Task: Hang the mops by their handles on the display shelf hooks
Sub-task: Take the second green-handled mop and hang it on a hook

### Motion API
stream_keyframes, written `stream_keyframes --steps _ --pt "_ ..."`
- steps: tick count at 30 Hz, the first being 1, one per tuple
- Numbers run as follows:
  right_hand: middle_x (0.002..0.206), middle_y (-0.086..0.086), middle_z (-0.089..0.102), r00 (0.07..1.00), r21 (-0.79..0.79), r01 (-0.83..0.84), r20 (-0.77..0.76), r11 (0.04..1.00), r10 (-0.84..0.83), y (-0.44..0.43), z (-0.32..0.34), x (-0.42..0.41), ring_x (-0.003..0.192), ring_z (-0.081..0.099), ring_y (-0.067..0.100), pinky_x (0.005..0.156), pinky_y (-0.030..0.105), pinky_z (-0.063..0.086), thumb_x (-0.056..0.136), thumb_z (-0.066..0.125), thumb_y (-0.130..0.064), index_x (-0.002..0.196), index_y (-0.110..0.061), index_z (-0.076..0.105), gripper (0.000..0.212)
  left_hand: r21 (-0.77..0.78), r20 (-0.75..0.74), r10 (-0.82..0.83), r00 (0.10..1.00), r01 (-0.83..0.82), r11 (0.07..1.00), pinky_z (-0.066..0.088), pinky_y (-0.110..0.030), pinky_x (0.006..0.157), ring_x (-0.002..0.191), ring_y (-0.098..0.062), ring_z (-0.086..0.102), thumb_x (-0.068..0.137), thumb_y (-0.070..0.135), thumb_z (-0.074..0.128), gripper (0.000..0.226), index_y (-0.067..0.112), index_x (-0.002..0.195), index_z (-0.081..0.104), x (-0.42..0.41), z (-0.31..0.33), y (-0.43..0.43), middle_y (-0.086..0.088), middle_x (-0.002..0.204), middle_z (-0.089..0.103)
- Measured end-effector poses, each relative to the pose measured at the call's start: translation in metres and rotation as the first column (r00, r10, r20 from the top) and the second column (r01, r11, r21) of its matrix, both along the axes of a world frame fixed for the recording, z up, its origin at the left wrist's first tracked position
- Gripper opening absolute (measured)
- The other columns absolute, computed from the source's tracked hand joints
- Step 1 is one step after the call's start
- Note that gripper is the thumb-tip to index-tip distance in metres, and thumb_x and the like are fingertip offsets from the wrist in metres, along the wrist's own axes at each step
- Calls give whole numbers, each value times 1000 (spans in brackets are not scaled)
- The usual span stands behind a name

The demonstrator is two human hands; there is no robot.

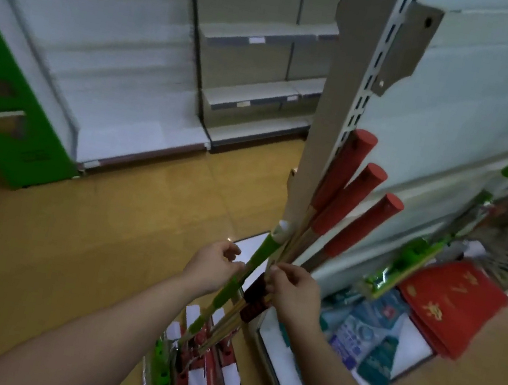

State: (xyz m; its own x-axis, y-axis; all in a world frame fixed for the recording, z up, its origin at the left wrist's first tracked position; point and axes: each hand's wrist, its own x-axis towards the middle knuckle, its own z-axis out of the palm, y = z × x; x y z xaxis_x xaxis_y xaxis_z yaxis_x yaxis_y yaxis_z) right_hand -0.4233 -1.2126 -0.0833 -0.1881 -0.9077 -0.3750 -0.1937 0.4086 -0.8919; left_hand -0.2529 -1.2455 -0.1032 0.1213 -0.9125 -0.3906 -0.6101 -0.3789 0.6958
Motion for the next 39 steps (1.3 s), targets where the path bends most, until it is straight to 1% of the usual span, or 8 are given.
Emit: stream_keyframes --steps 9,14,17,21,26,31,35,39 --pt "106 3 75 988 33 149 -40 988 -147 18 5 9 99 74 25 84 37 59 99 66 -26 101 -24 68 3 120 -41 -306 951 309 944 59 -43 90 97 -29 68 97 23 70 69 16 157 38 -8 -26 -50 -8 160 43" --pt "117 5 75 990 50 77 -121 996 -70 5 4 15 107 72 24 68 22 51 101 63 -31 123 -15 72 29 157 -80 -389 918 397 904 59 -46 90 100 -33 72 96 15 66 43 10 138 56 -8 -39 -58 -6 126 68" --pt "120 4 75 985 71 76 -159 995 -64 -9 -1 25 110 71 25 90 42 60 97 66 -36 130 -14 71 40 141 -67 -389 919 394 908 62 -49 84 79 -28 72 95 15 62 26 8 120 62 -2 -45 -59 -7 91 71" --pt "96 5 73 973 125 66 -227 990 -36 -23 -11 38 96 70 27 86 44 58 92 68 -40 111 -14 72 32 116 -112 -388 915 400 909 61 -50 89 91 -31 73 98 22 62 25 14 122 62 10 -47 -46 -7 107 71" --pt "115 4 67 969 153 10 -244 988 28 -27 -13 62 103 63 24 77 33 45 90 72 -50 128 -15 61 52 115 -151 -379 913 397 911 59 -47 92 90 -24 67 92 28 63 20 22 111 66 35 -54 -29 7 88 65" --pt "107 0 68 967 106 -69 -236 992 93 -15 -10 93 94 64 19 72 32 49 91 71 -54 125 -18 63 50 126 -183 -353 917 378 917 59 -51 94 105 -23 71 83 36 66 45 25 126 63 72 -70 -12 0 114 73" --pt "99 -1 67 946 58 -174 -269 983 183 2 -9 118 89 64 18 76 39 55 93 67 -55 114 -20 57 42 168 -135 -360 923 379 910 54 -38 85 101 -23 67 96 22 64 11 27 105 66 95 -60 16 -1 105 73" --pt "99 -2 67 933 15 -230 -283 973 224 19 -4 129 92 65 19 75 36 54 92 69 -56 116 -19 58 45 192 -102 -353 930 366 910 57 -49 95 106 -26 69 92 22 61 21 31 111 65 120 -74 37 -2 111 73"
